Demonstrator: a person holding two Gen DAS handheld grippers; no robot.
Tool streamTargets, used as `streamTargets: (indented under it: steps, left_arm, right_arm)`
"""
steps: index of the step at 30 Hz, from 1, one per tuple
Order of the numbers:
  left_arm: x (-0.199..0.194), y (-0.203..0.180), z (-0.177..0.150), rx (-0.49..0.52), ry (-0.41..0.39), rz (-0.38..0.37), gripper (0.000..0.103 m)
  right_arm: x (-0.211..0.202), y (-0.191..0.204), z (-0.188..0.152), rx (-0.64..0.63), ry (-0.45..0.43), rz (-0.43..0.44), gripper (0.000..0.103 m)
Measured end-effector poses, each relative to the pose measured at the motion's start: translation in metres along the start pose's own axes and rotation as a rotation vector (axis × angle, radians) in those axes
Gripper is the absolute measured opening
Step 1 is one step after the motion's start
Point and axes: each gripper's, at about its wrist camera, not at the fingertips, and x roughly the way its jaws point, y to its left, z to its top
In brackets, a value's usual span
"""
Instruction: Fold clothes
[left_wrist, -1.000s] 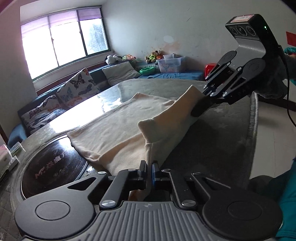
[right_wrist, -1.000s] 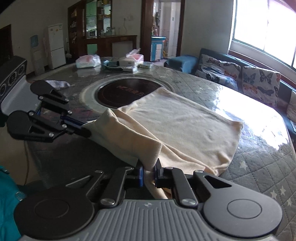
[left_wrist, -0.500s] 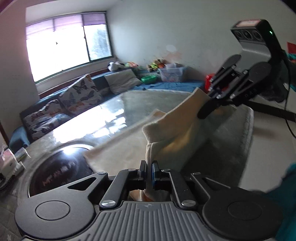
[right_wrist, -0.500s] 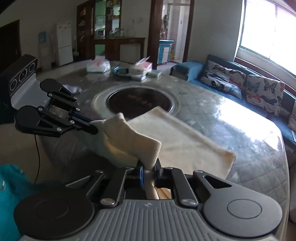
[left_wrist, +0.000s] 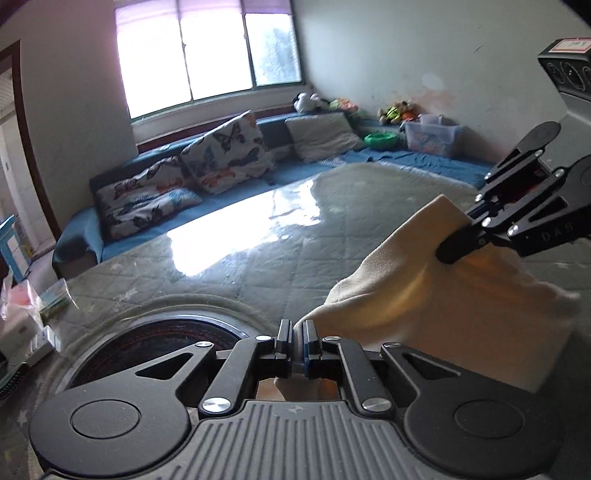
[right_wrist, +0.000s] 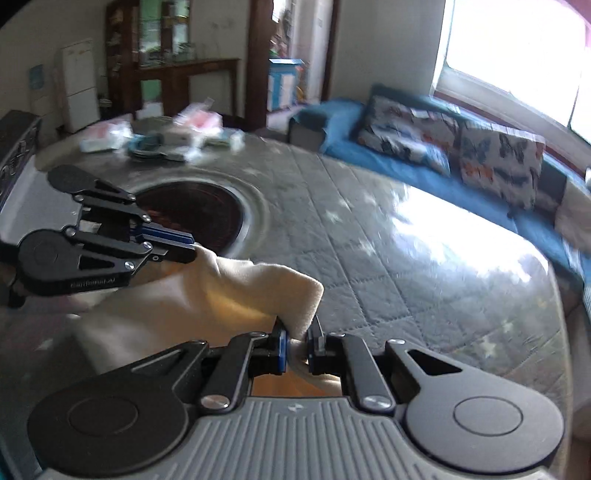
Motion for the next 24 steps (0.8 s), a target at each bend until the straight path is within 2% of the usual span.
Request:
streamTargets:
  steps: [3,5,7,11,13,16,20,22,24]
  left_arm:
    - [0.019,0.002,-0.003,-0.017,0.018,0.024,0.007]
    - [0.022,0.003,-0.005,-0.028,0.025,0.027,0.008]
    - [0.020,0.004,-0.005,-0.022,0.022,0.029,0.010]
    - [0.013,0.012,0.000,-0.056,0.019,0.052,0.010]
    - [0.007,0.014,0.007,-0.102,0.004,0.008,0.010]
    - [0.012,0.003,0.013,-0.094,0.019,-0.051,0.010]
    - [0.021,-0.014,0.020,-0.075,0.044,-0.126,0.010]
    - [0.033,-0.016,0.020,-0.074,0.078,-0.119,0.010]
    - [0.037,-0.016,0.021,-0.080,0.076,-0.117,0.010]
  right_arm:
    - [0.033,-0.013,-0.009,0.105,0.031,-0.040,0.015]
    - [0.043,-0.020,-0.017,0.175,0.028,-0.044,0.022]
    - [0.039,-0.026,-0.020,0.216,-0.002,-0.053,0.028]
    - [0.020,-0.028,-0.016,0.270,-0.072,-0.068,0.029]
    - [0.017,-0.028,-0.011,0.259,-0.081,-0.031,0.028]
    - [0.028,-0.021,-0.008,0.224,-0.045,-0.005,0.025]
    - [0.048,-0.021,-0.008,0.238,0.003,-0.019,0.025]
    - [0.050,-0.023,-0.008,0.251,0.008,-0.018,0.023]
    - [0.042,-0.022,-0.008,0.243,-0.001,-0.024,0.023]
